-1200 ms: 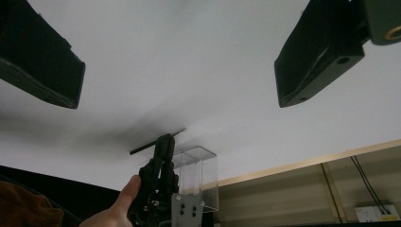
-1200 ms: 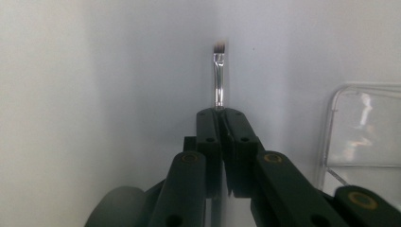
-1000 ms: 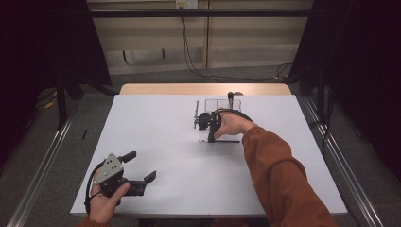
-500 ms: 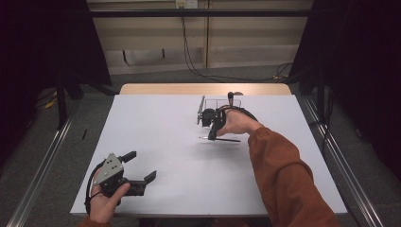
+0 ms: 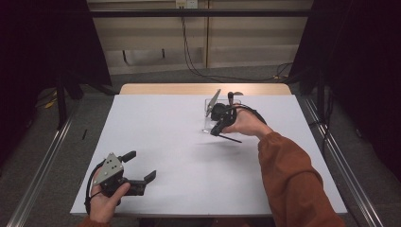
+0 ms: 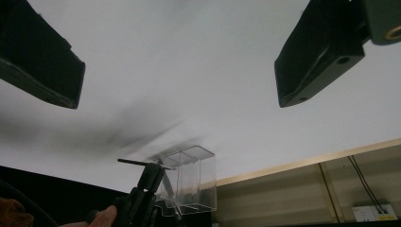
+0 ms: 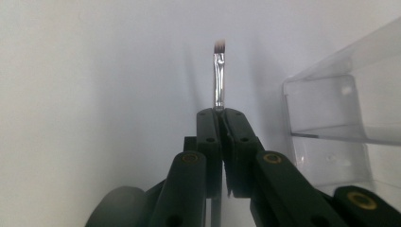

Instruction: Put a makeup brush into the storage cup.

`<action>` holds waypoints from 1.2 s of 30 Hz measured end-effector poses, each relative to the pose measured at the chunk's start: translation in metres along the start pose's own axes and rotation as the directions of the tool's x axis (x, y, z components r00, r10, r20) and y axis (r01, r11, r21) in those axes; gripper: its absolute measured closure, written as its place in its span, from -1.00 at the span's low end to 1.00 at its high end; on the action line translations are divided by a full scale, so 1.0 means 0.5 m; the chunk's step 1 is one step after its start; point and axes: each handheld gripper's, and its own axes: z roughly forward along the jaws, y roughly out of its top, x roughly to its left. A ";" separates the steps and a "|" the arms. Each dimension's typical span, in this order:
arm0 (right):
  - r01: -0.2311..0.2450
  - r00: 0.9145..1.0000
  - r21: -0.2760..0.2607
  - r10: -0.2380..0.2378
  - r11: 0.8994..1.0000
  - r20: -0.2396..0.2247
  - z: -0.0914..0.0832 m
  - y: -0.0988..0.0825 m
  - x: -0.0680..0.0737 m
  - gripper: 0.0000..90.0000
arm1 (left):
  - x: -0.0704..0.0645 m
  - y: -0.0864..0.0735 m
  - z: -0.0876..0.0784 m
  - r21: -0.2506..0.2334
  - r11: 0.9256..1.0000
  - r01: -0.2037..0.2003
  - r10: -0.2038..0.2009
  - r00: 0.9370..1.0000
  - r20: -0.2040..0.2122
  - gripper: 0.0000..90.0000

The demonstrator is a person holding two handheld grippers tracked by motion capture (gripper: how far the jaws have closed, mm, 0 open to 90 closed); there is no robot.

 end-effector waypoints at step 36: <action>-0.195 0.968 -0.543 0.249 0.817 0.028 -0.054 -0.086 0.023 0.91 | 0.003 0.000 0.001 -0.003 1.000 -0.001 0.001 1.000 -0.003 -0.94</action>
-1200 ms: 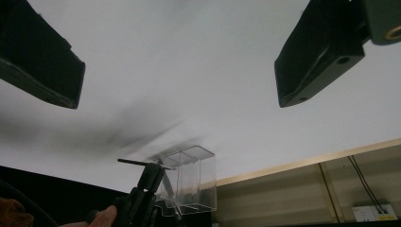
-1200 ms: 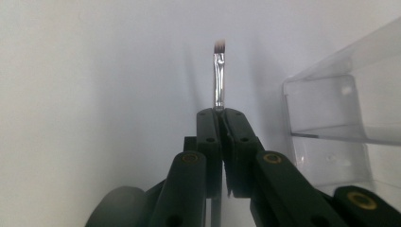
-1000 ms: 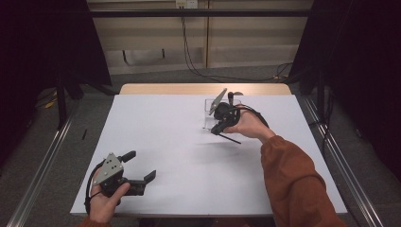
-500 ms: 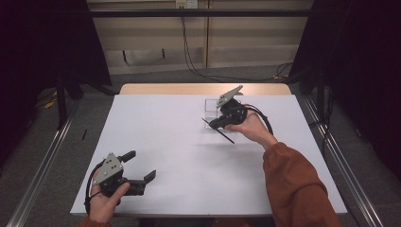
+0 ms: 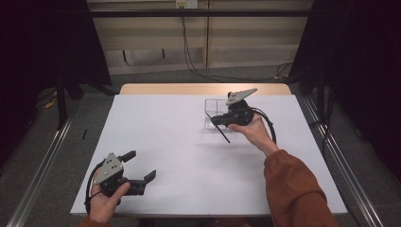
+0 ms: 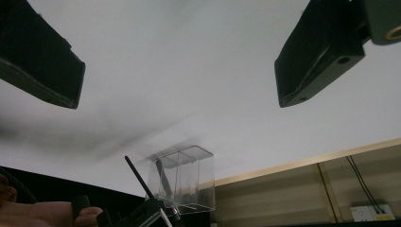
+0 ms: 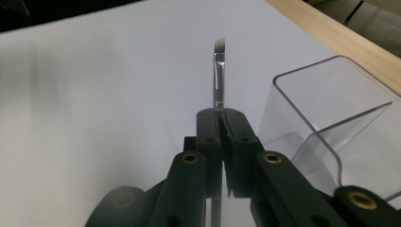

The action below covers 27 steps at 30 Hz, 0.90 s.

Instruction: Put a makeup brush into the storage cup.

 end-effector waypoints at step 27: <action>-0.067 0.997 -0.264 0.076 0.962 0.024 -0.030 0.000 0.013 0.91 | 0.001 0.001 -0.002 -0.013 1.000 0.007 -0.007 1.000 -0.013 -0.94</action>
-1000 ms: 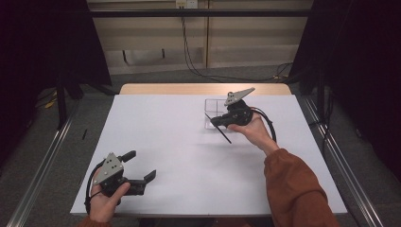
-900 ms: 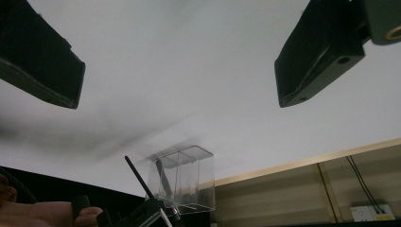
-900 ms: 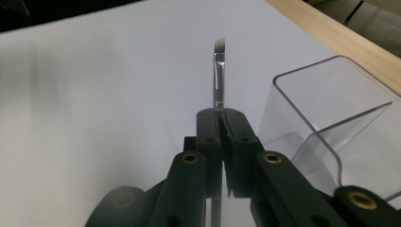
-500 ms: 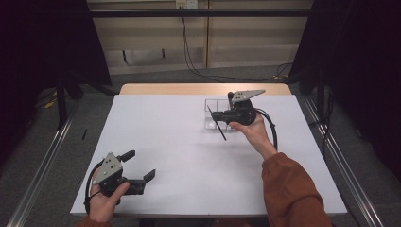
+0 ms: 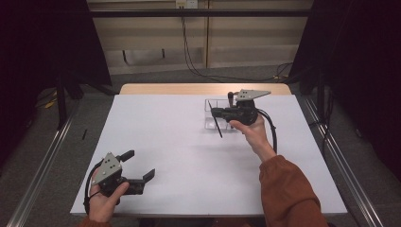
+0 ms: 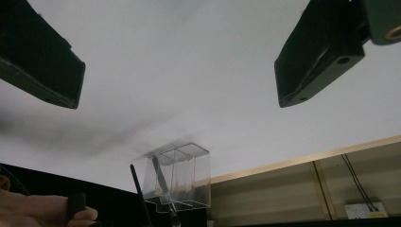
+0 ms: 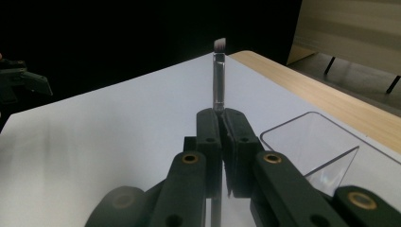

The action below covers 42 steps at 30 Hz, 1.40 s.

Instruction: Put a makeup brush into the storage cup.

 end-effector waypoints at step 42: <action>0.009 0.988 -0.102 0.006 0.995 0.153 -0.056 0.082 -0.048 0.91 | 0.000 0.000 0.002 0.011 1.000 -0.010 0.010 1.000 0.001 -0.94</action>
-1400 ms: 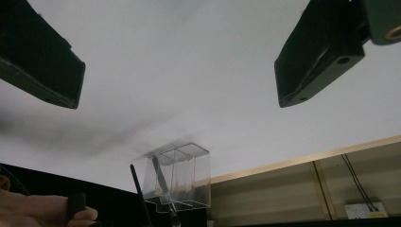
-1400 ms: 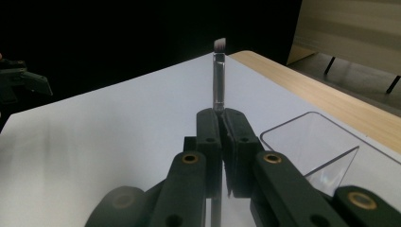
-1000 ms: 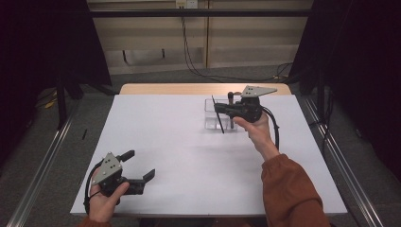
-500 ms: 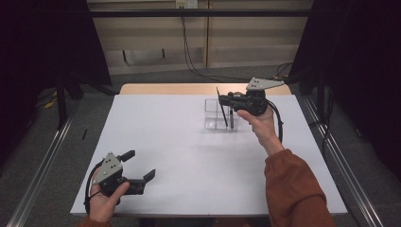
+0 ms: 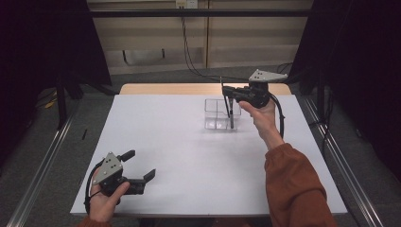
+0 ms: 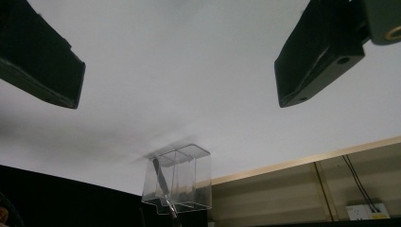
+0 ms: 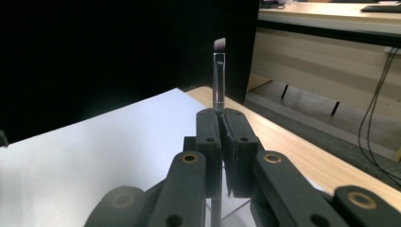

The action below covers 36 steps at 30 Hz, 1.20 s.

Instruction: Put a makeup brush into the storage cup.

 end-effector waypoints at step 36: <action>-0.044 0.986 0.005 0.042 0.999 0.163 0.007 -0.014 -0.071 0.91 | -0.001 0.000 0.000 -0.006 1.000 0.004 -0.004 1.000 0.002 -0.94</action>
